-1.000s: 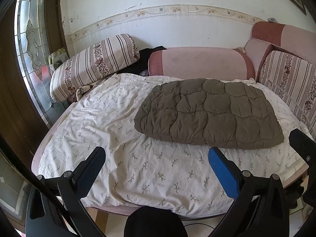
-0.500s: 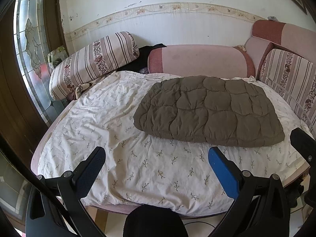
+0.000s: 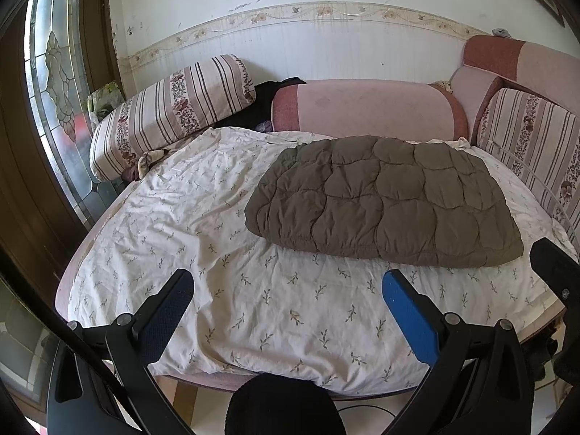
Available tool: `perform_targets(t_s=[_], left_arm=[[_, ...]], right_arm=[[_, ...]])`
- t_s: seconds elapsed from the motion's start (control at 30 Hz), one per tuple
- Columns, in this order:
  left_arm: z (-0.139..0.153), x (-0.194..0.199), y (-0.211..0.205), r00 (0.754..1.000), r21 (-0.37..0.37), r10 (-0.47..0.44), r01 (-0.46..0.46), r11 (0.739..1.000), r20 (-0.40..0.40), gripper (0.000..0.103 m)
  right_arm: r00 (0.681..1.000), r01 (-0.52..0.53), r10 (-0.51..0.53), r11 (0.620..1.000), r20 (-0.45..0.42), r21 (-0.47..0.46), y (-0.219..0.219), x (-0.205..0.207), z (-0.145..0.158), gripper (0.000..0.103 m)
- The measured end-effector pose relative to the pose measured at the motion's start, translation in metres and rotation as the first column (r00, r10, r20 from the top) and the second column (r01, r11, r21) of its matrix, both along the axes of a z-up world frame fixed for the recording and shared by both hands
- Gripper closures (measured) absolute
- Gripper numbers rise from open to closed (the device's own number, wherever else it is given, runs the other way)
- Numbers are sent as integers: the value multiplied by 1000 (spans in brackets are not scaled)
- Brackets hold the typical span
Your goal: Fold large clothes
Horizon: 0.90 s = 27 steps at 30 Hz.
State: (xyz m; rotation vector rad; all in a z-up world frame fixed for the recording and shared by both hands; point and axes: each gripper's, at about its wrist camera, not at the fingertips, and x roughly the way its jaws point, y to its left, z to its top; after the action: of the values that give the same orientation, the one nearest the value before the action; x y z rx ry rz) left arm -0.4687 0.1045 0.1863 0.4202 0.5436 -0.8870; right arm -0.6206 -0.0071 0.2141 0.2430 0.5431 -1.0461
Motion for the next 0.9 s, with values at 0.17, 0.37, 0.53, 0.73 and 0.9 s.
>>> perform_targets(t_s=[0.17, 0.37, 0.53, 0.73, 0.9], left_arm=[[0, 0, 0, 1000, 0, 1, -1, 1000, -2, 0], [0, 0, 0, 1000, -1, 1, -1, 1000, 1, 0], [-1, 0, 1, 1000, -3, 1, -1, 1000, 1, 0], [-1, 0, 3, 1000, -3, 2, -2, 1000, 2, 0], [-2, 0, 3, 1000, -2, 1, -1, 1000, 2, 0]], right_arm=[[1000, 0, 0, 1000, -4, 3, -1, 0, -1, 0], [1000, 0, 1, 1000, -5, 3, -1, 1, -1, 0], [1000, 0, 0, 1000, -5, 3, -1, 1, -1, 0], [1000, -1, 1, 1000, -6, 4, 0, -1, -2, 0], [1000, -1, 1, 1000, -8, 5, 0, -2, -2, 0]])
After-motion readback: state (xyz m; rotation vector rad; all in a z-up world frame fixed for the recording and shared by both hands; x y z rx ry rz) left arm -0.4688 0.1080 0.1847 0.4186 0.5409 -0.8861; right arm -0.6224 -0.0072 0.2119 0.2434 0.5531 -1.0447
